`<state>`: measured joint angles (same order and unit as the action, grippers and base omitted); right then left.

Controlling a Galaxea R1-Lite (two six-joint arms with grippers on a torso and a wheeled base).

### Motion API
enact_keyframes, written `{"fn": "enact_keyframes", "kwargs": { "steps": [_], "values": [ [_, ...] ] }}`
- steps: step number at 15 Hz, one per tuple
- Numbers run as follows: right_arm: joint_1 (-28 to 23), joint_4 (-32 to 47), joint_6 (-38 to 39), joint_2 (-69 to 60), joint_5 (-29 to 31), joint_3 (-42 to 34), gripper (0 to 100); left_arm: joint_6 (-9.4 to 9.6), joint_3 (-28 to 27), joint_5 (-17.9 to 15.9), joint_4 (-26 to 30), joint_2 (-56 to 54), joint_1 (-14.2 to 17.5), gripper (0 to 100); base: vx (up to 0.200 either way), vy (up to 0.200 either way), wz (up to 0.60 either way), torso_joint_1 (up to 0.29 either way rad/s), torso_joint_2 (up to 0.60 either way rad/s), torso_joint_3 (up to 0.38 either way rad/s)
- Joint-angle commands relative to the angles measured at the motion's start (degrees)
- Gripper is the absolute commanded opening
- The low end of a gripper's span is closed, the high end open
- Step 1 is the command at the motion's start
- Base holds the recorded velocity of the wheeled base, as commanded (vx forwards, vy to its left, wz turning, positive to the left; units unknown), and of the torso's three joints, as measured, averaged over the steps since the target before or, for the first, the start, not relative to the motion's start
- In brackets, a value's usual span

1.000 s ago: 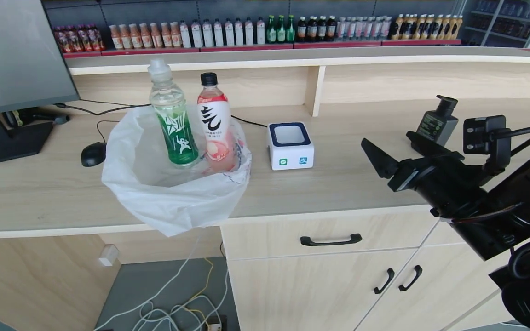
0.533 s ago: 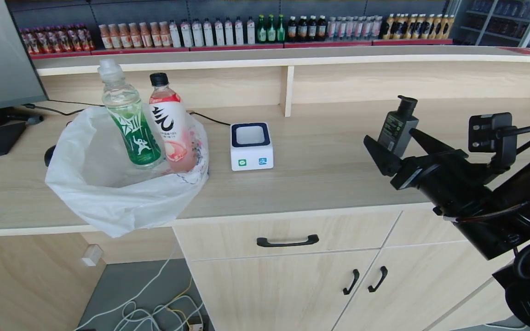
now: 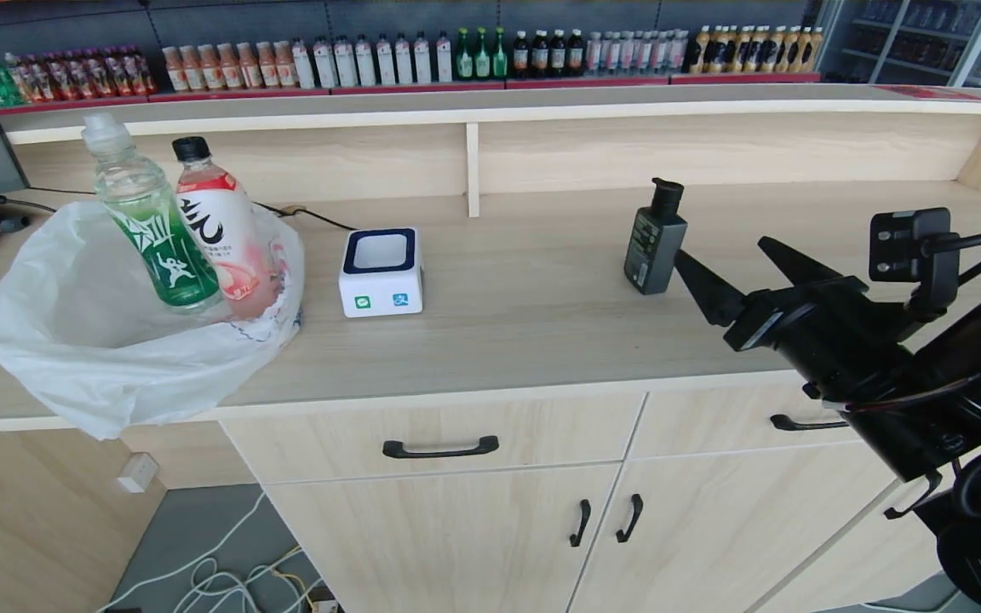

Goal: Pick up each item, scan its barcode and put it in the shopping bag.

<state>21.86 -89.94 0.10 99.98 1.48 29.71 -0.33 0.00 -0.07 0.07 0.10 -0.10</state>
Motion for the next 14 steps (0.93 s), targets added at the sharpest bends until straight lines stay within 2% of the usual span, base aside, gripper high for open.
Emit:
{"fn": "enact_keyframes", "kwargs": {
  "steps": [1,2,10,14],
  "values": [
    [-0.06,-0.06,-0.01,0.13,0.02,0.09,100,-0.02,0.0,0.07,0.01,-0.01,0.01,100,0.0,-0.2,0.0,0.002,0.0,0.002],
    [-0.06,-0.06,-0.01,0.13,0.02,0.0,100,0.07,0.0,-0.01,-0.07,-0.01,0.01,100,0.0,-0.2,0.0,0.002,0.0,0.002],
    [0.03,-0.06,0.08,0.13,0.02,-0.62,100,0.07,0.0,-0.01,-0.07,-0.01,0.01,100,0.0,0.0,0.0,0.0,0.0,0.0],
    [-0.06,-0.06,0.08,0.31,0.02,-0.7,100,0.24,0.0,-0.01,-0.07,-0.01,0.01,100,0.2,0.0,0.0,-0.005,-0.01,0.004]
  ]
}}
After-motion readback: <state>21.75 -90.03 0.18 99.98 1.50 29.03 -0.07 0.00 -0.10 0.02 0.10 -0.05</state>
